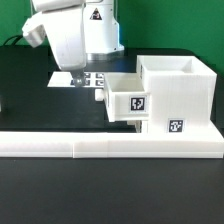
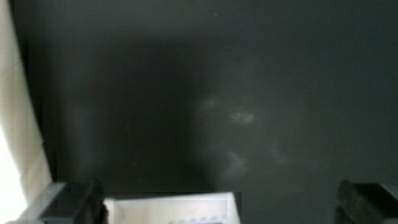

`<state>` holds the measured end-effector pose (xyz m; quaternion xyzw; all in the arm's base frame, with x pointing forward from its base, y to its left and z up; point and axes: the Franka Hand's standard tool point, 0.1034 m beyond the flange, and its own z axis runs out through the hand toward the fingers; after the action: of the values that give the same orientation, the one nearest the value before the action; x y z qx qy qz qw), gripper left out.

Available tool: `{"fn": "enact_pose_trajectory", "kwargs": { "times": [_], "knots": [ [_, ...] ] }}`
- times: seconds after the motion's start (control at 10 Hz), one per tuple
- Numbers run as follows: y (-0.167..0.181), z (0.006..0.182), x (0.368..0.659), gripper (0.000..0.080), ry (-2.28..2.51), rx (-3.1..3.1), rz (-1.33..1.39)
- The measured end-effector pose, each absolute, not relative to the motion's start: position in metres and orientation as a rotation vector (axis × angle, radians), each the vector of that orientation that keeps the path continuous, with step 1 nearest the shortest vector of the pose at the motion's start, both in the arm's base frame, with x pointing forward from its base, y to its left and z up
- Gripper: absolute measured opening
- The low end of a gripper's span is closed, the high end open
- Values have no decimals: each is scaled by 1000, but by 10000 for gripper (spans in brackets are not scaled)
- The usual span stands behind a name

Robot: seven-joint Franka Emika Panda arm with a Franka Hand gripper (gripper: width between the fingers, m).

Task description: Assemble drawer

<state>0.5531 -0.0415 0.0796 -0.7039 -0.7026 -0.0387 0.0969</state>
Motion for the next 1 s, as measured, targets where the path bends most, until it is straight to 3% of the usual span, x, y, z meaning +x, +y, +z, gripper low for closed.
{"fn": "enact_pose_trajectory", "kwargs": {
  "times": [0.6,1.0],
  "knots": [
    [20,65,555,649,-1927,-2186,-97],
    [16,60,552,649,-1888,-2208,-74]
  ]
}}
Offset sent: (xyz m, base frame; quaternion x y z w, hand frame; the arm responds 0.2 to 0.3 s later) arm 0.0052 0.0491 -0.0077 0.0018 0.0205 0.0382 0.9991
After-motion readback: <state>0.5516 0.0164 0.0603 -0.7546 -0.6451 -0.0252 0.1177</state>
